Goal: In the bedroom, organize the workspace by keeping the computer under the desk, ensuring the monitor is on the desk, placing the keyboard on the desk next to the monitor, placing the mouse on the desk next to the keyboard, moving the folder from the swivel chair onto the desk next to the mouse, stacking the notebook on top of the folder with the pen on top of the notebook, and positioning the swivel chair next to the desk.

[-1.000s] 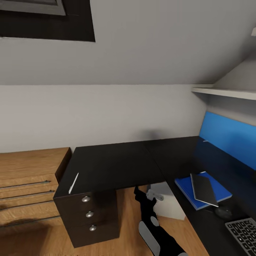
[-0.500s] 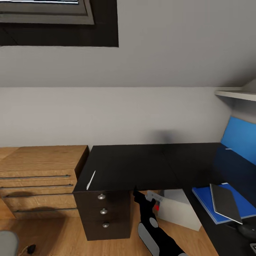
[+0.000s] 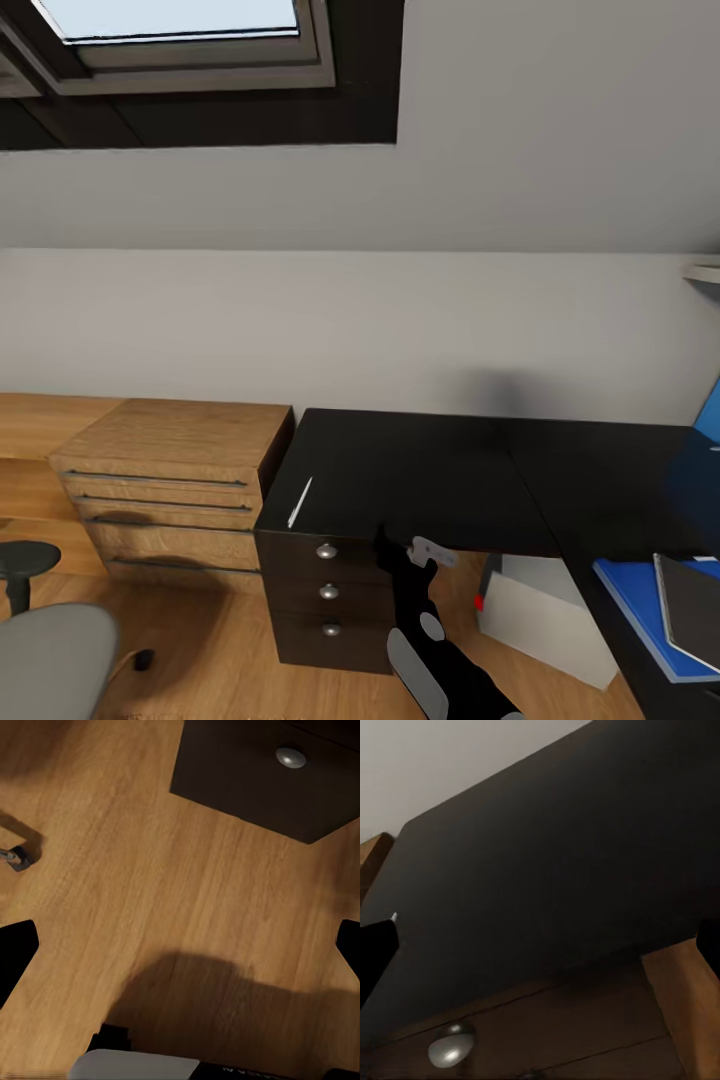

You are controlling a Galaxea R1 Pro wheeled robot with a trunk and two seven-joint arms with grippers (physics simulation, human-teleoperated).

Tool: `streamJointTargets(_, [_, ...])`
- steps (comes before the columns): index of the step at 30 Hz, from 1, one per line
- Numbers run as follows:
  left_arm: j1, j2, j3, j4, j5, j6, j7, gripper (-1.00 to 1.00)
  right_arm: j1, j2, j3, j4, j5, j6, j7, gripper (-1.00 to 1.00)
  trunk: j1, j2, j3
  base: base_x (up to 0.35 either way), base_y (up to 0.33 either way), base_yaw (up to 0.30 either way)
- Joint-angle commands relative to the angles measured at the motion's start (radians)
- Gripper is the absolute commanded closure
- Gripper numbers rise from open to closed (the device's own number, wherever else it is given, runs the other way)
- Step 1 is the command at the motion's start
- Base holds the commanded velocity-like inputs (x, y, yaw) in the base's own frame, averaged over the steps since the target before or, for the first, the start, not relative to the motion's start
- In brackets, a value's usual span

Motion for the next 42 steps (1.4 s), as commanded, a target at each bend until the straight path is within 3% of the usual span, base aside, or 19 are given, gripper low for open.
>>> streamJointTargets(1, [0.001, 0.0, 0.0, -0.003, 0.01, 0.004, 0.005, -1.0, -0.002, 0.0, 0.005, 0.001, -0.009, -0.007, -0.004, -1.0, -0.004, 0.006, 0.002, 0.0, 0.0, 0.289])
streamJointTargets(9, [0.001, 0.002, 0.002, -0.037, 0.01, -0.2, 0.003, -1.0, -0.001, 0.0, 0.005, 0.001, -0.007, -0.007, -0.004, -1.0, -0.034, 0.062, 0.027, 0.0, 0.0, 0.289])
streamJointTargets(22, [0.001, 0.007, 0.033, -0.078, 0.012, -0.232, 0.003, -1.0, -0.001, 0.0, 0.005, -0.016, -0.007, -0.003, -0.007, -1.0, -0.084, 0.153, 0.068, 0.0, 0.0, 0.289])
streamJointTargets(28, [0.001, 0.006, 0.034, -0.077, 0.011, -0.232, 0.003, -1.0, -0.001, 0.0, 0.006, -0.11, -0.011, -0.002, 0.001, -1.0, -0.107, 0.195, 0.087, 0.0, 0.0, 0.139])
streamJointTargets(34, [0.001, 0.005, 0.034, -0.076, 0.01, -0.234, 0.003, -1.0, -0.001, 0.0, 0.023, -0.114, 0.0, 0.0, -0.005, -1.0, -0.13, 0.237, 0.106, 0.0, 0.0, 0.011])
streamJointTargets(36, [0.001, 0.005, 0.033, -0.076, 0.011, -0.234, 0.003, -1.0, -0.003, 0.0, 0.026, -0.082, 0.027, 0.006, -0.007, -1.0, -0.134, 0.244, 0.109, 0.0, 0.0, 0.002])
streamJointTargets(38, [0.001, 0.005, 0.033, -0.076, 0.012, -0.234, 0.003, -1.0, -0.009, 0.0, 0.025, -0.043, 0.051, 0.039, -0.018, -1.0, -0.134, 0.244, 0.109, 0.0, 0.0, 0.0])
streamJointTargets(41, [0.001, 0.005, 0.033, -0.076, 0.012, -0.234, 0.003, -1.0, -0.041, 0.0, 0.025, -0.028, 0.059, 0.139, -0.092, -1.0, -0.134, 0.244, 0.109, 0.0, 0.0, 0.0])
streamJointTargets(42, [0.001, 0.005, 0.033, -0.076, 0.012, -0.234, 0.003, -1.0, -0.081, 0.0, 0.026, -0.023, 0.062, 0.28, -0.187, -1.0, -0.134, 0.244, 0.109, 0.0, 0.0, 0.0])
